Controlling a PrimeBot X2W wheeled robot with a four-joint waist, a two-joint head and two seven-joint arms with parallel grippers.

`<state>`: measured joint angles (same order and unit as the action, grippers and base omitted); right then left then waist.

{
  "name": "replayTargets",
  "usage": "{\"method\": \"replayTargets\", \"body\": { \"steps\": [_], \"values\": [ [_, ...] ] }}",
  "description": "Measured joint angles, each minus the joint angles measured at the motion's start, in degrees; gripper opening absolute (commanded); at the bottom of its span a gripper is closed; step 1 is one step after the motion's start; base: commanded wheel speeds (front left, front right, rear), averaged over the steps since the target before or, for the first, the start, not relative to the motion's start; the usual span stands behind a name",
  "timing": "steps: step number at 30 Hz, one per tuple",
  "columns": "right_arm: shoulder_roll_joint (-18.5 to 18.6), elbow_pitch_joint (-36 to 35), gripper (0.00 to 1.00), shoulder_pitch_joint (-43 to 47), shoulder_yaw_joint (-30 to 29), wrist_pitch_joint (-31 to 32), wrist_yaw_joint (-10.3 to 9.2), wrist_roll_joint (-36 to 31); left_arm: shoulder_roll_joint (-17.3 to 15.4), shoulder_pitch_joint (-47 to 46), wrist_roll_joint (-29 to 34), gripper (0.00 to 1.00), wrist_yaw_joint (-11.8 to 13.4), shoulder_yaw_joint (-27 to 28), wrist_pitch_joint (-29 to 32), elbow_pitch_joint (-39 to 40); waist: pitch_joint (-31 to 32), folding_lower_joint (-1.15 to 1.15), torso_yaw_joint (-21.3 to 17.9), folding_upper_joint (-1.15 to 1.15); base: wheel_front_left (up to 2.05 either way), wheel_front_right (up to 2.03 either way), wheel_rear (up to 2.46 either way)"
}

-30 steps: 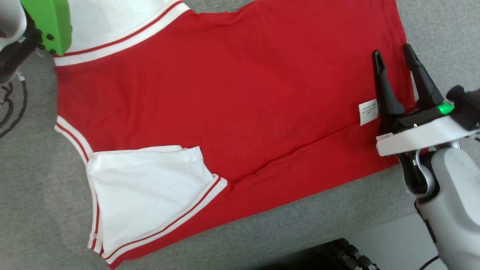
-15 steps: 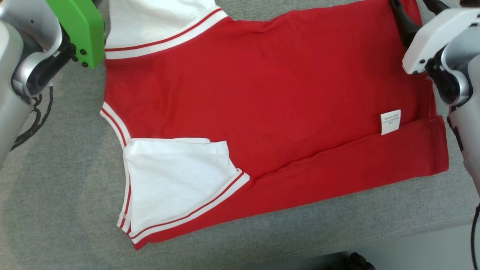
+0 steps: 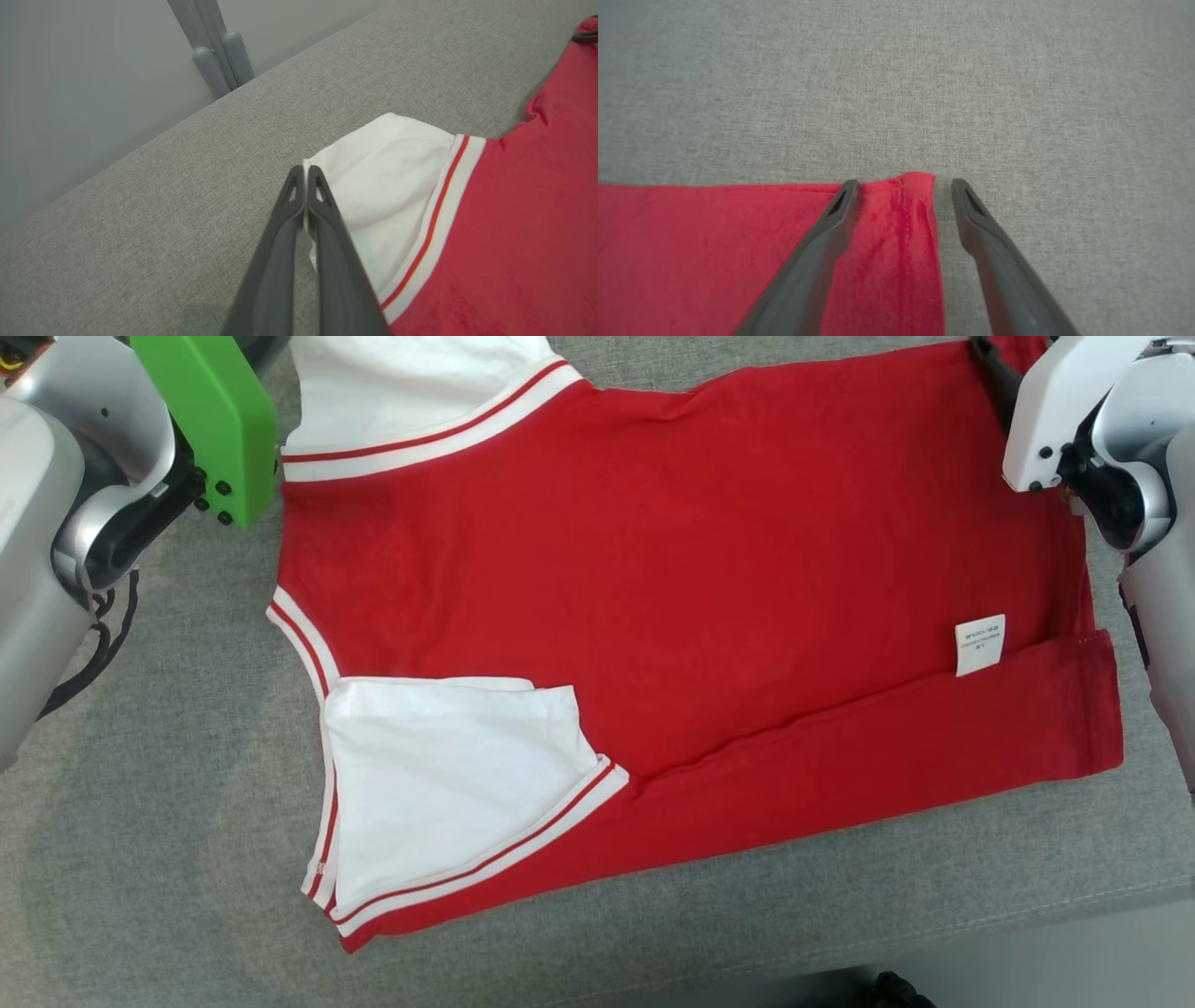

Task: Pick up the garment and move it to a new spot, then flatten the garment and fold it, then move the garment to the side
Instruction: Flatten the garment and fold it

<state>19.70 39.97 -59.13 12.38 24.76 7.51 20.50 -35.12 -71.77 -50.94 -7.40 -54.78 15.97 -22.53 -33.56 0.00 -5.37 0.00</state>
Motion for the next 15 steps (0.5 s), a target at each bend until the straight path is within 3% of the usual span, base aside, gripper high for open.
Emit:
{"method": "replayTargets", "body": {
  "steps": [7, 11, 13, 14, 15],
  "values": [
    [-1.8, -1.5, 1.00, 0.1, -2.2, 4.2, -0.01, -3.0, -0.2, -0.3, -0.8, 0.00, 0.0, -1.5, 0.0, -0.2, 0.3, 0.00, -0.4, 0.00, 0.00, 0.00, 0.00],
    [-2.6, -3.0, 0.48, 0.3, -3.3, 5.7, 0.00, -3.7, -0.3, -0.7, -1.0, 0.00, 0.0, -2.0, 0.0, -0.3, 0.1, 0.00, -0.4, 0.00, 0.00, 0.00, 0.00],
    [-2.8, -3.9, 0.39, 0.6, -3.7, 6.1, 0.00, -4.2, -0.3, -0.9, -1.0, 0.00, 0.0, -2.2, 0.0, -0.3, 0.0, 0.00, -0.3, 0.00, 0.00, 0.00, 0.00],
    [-2.9, -4.3, 0.26, 0.8, -3.8, 6.3, 0.00, -4.3, -0.3, -1.0, -1.0, 0.00, 0.0, -2.4, 0.0, -0.3, -0.1, 0.00, -0.3, 0.00, 0.00, 0.00, 0.00],
    [-3.0, -4.7, 0.06, 1.0, -3.9, 6.5, 0.00, -4.5, -0.3, -1.1, -1.0, 0.00, 0.0, -2.5, -0.1, -0.3, -0.1, 0.00, -0.2, 0.00, 0.00, 0.00, 0.00]
  ]
}}
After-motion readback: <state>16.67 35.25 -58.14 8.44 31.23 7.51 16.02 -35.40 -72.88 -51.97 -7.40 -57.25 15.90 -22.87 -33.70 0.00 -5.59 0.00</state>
